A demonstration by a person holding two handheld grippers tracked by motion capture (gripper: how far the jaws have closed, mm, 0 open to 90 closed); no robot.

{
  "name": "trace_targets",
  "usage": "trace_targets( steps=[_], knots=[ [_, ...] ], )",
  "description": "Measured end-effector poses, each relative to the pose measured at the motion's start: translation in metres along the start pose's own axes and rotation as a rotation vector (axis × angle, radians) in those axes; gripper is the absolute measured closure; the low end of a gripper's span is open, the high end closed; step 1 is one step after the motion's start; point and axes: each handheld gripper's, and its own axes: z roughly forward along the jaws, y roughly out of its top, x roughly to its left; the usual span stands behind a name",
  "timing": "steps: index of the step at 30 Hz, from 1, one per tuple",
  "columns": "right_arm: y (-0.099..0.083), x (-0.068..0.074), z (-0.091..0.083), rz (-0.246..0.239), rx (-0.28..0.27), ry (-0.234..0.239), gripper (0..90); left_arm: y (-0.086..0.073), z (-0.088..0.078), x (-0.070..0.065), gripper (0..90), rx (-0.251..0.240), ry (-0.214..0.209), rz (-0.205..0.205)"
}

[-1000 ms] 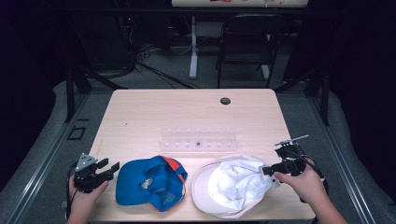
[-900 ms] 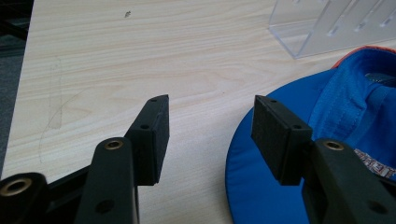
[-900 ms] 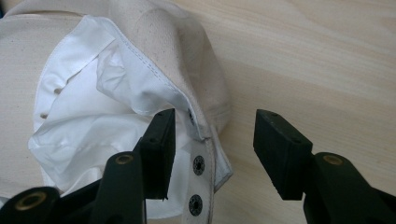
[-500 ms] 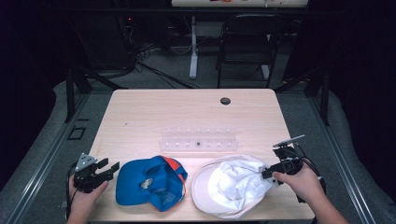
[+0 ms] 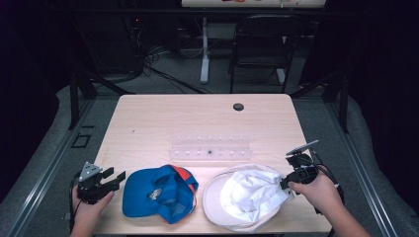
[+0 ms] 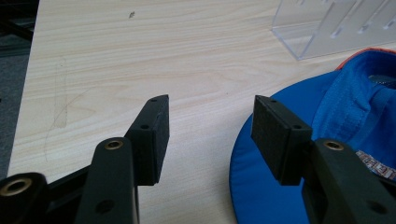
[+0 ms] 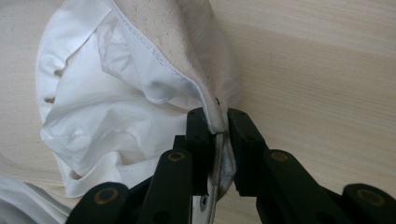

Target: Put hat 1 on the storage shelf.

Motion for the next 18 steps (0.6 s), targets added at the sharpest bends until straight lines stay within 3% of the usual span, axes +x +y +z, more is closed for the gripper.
trace_targets(
  steps=[3, 7, 8, 11, 12, 16, 18],
  knots=[
    [0.002, 0.005, -0.004, -0.028, 0.024, -0.035, 80.3, 0.0, 0.0, 0.0, 47.5, 0.0, 0.001, -0.002],
    [0.005, 0.011, -0.005, 0.01, 0.023, -0.058, 80.8, 0.0, 0.0, 0.0, 47.5, -0.003, 0.001, -0.004],
    [0.006, 0.01, -0.008, -0.014, 0.047, -0.063, 80.9, 0.0, 0.0, 0.001, 47.5, -0.004, 0.001, -0.003],
    [0.007, 0.013, -0.009, -0.01, 0.032, -0.078, 81.0, 0.0, 0.0, 0.001, 47.5, -0.001, 0.001, -0.001],
    [0.009, 0.013, -0.013, -0.026, 0.054, -0.085, 81.1, 0.0, 0.0, 0.001, 47.5, -0.001, 0.0, -0.001],
    [0.011, 0.016, -0.016, -0.007, 0.034, -0.092, 81.2, 0.0, -0.001, 0.002, 47.5, 0.013, -0.001, 0.004],
    [0.014, 0.016, -0.022, -0.004, 0.054, -0.092, 81.2, 0.0, -0.002, 0.002, 47.5, 0.014, -0.002, 0.004]
  ],
)
